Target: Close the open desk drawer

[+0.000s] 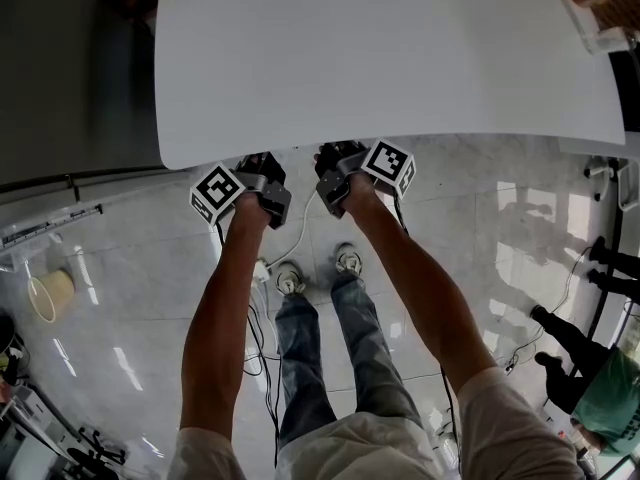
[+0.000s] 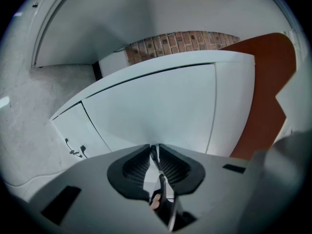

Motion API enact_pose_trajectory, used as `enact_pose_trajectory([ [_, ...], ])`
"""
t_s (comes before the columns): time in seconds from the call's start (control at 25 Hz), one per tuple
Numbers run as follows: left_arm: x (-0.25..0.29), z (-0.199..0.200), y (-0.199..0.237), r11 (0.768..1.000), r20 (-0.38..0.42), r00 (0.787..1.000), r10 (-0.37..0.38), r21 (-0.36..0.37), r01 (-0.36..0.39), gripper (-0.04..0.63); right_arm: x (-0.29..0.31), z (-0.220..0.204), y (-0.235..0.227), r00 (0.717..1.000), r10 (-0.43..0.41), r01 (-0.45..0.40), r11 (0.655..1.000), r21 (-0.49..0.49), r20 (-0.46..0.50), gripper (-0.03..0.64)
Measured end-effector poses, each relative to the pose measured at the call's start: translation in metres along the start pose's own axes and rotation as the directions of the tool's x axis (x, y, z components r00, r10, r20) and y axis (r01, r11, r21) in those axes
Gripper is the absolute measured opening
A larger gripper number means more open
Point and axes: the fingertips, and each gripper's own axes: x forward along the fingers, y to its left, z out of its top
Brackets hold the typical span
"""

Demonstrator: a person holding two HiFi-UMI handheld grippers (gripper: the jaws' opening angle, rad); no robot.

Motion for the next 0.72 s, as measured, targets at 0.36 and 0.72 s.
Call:
enact_pose_trajectory([
  [0.36, -0.022, -0.01, 0.017, 1.0, -0.017, 1.0, 0.018, 0.024, -0.018, 0.054, -0.014, -0.006, -0.012, 1.0, 0.009, -0.009, 1.0, 0.003, -0.007, 0.054],
  [0.72, -0.073, -0.075, 0.012, 0.985, -0.089, 0.996, 0.021, 0.172, -0.005, 0.012, -0.093, -0.058, -0.013, 0.996, 0.058, -0.064, 0.995, -0.081, -0.07, 0.018],
])
